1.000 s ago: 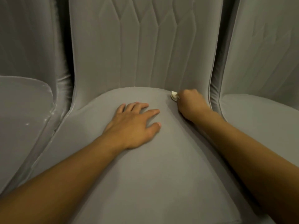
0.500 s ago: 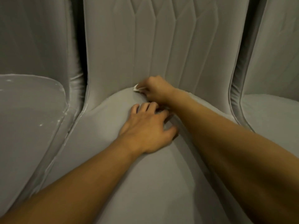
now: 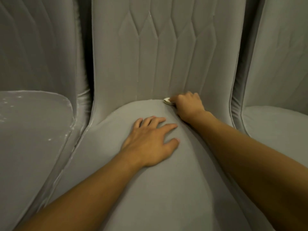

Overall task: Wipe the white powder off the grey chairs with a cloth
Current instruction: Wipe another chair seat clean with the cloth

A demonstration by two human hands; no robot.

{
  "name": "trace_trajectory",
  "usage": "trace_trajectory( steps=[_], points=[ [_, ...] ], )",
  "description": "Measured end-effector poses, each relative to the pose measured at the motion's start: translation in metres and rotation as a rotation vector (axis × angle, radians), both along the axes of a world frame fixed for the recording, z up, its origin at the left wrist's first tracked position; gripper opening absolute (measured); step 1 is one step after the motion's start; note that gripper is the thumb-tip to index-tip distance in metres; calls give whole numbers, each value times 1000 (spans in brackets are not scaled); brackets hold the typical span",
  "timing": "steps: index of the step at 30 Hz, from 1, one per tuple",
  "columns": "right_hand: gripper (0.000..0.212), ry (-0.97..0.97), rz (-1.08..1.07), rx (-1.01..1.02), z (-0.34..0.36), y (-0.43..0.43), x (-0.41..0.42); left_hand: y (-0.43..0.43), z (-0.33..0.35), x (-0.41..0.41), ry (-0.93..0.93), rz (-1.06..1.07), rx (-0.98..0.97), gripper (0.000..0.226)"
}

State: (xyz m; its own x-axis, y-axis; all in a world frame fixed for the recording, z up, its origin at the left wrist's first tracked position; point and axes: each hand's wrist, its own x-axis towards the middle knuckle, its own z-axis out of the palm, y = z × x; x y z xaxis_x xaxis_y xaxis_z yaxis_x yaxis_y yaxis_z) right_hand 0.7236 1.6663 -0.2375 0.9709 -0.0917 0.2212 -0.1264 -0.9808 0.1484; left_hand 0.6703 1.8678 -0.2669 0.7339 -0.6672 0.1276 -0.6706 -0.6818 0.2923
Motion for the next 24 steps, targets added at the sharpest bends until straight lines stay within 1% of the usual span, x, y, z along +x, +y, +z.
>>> trace_trajectory(
  steps=[3,5,11,16,21,24],
  points=[
    [28,-4,-70,-97,3,-16,-27,0,2,-2,19,1,0,60],
    [30,12,-99,-99,5,-22,-44,1,3,-3,25,4,-3,65],
    [28,46,-205,93,11,-28,-88,1,4,-5,40,10,2,68],
    [23,31,-195,158,16,-34,-128,0,1,-3,25,6,0,62],
    [22,-55,-191,181,3,-33,-108,0,-1,-2,8,4,-11,59],
    [18,-63,-197,189,-1,-22,-76,-1,0,-3,11,8,-5,64]
  ],
)
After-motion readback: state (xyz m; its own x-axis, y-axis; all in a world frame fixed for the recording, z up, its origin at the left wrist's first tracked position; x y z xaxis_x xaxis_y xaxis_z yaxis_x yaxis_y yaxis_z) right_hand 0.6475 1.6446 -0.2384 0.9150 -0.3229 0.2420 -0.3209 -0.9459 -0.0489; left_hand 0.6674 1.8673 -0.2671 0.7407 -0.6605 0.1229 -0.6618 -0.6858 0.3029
